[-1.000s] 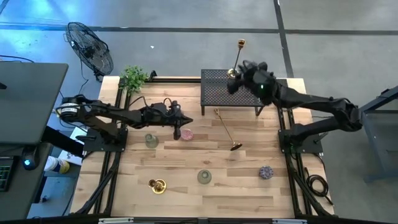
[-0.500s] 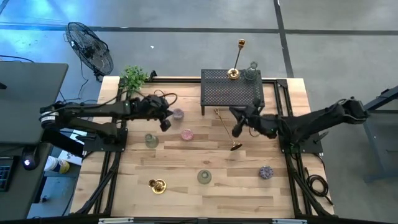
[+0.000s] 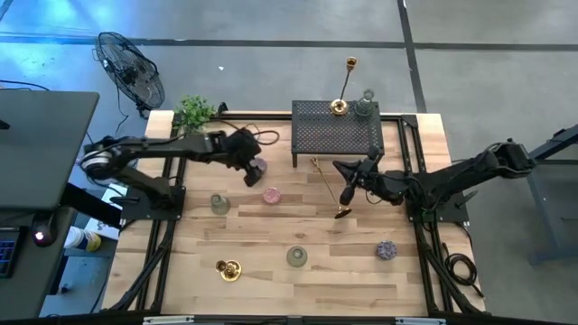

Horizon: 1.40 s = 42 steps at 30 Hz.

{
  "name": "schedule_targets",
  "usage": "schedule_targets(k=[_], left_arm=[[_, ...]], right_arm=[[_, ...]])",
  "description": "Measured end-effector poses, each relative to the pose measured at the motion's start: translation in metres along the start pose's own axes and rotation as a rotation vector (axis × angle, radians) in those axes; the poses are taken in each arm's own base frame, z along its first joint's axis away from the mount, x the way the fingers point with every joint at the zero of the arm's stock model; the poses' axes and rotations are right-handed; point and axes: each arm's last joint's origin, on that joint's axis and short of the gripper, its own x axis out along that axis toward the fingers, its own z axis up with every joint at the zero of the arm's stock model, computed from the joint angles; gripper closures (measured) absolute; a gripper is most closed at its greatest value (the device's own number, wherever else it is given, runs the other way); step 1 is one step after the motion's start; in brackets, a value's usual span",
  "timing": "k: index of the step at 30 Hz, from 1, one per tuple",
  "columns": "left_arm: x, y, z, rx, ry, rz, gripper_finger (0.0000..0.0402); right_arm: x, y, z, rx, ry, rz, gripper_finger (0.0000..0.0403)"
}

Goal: Pick & Place candle stick holders
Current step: Put the red patterned scented candle on the shelf

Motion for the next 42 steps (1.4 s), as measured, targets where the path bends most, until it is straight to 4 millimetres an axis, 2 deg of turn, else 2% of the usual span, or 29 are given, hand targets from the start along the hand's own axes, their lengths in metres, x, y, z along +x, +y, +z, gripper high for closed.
schedule_targets(k=[4, 8, 17, 21, 27, 33, 37, 42], left_arm=[[0.017, -0.002, 0.005, 0.048, 0.041, -0.003, 0.0024], [0.030, 0.001, 0.002, 0.090, 0.082, 0.069, 0.0010], [0.031, 0.017, 0.006, 0.073, 0.066, 0.106, 0.0010], [0.042, 0.022, 0.002, 0.074, 0.101, 0.077, 0.0010], [0.057, 0.023, 0.000, 0.107, 0.122, 0.076, 0.0010], [0.059, 0.022, 0.000, 0.113, 0.117, 0.106, 0.0010], [0.058, 0.021, 0.000, 0.132, 0.112, 0.167, 0.0026], [0.059, 0.019, 0.001, 0.133, 0.102, 0.133, 0.0064]], right_arm=[[0.000, 0.000, 0.000, 0.000, 0.000, 0.007, 0.0402], [0.000, 0.000, 0.000, -0.007, 0.000, 0.009, 0.0402], [0.000, 0.000, 0.000, -0.009, 0.001, 0.010, 0.0403], [0.000, 0.000, 0.000, -0.009, 0.002, 0.011, 0.0403], [0.000, 0.000, 0.000, -0.014, 0.004, 0.014, 0.0403], [0.000, 0.000, 0.000, -0.019, 0.004, 0.008, 0.0403], [0.000, 0.000, 0.000, -0.019, 0.004, 0.008, 0.0403], [0.000, 0.000, 0.000, -0.022, 0.004, 0.007, 0.0403]])
